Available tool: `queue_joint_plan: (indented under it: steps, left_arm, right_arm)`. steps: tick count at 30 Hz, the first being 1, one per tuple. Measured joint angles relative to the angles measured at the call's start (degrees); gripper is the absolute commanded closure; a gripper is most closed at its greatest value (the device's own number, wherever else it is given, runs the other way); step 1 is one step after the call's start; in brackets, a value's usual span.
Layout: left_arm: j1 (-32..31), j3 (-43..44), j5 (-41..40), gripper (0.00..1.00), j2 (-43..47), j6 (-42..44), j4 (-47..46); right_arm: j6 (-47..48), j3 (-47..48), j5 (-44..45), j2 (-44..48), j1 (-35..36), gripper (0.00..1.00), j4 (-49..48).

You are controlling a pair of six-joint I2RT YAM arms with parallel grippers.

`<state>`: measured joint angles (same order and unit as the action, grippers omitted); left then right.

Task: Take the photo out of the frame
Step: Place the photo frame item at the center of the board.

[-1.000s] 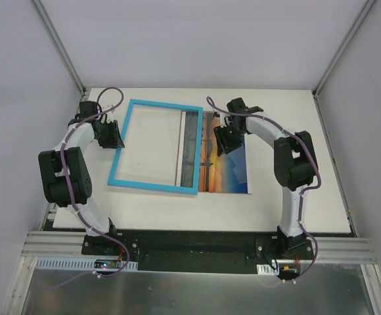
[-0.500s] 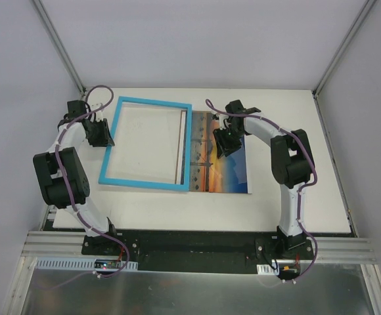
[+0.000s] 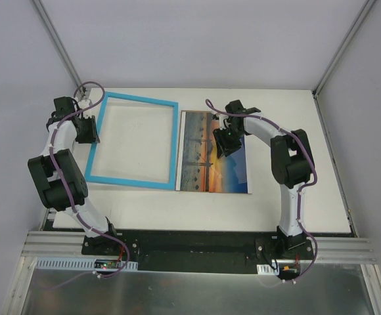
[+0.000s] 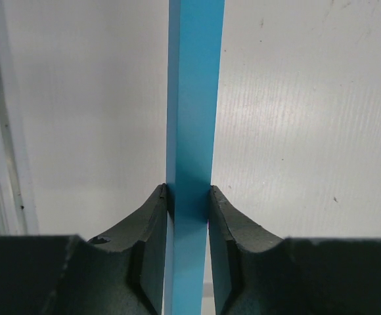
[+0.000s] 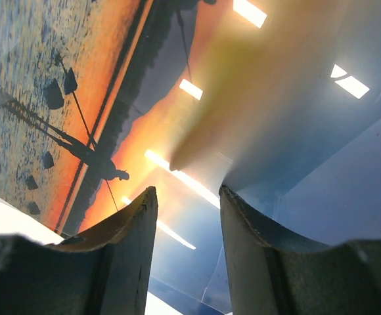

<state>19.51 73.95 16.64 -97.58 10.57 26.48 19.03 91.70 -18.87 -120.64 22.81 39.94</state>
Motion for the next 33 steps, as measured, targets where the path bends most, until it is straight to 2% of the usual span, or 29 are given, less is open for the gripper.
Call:
queue_joint_plan:
  steps: [16, 33]
  left_arm:
    - [3.10, 3.69, -5.25, 1.00, 0.48, 6.05, 0.55]
    - [4.59, 4.35, -4.87, 1.00, -0.39, 6.64, 1.16]
  right_arm:
    - [-0.02, -0.04, 0.28, 0.00, 0.07, 0.55, -0.07]
    - [-0.02, -0.13, 0.59, 0.07, 0.11, 0.55, -0.13]
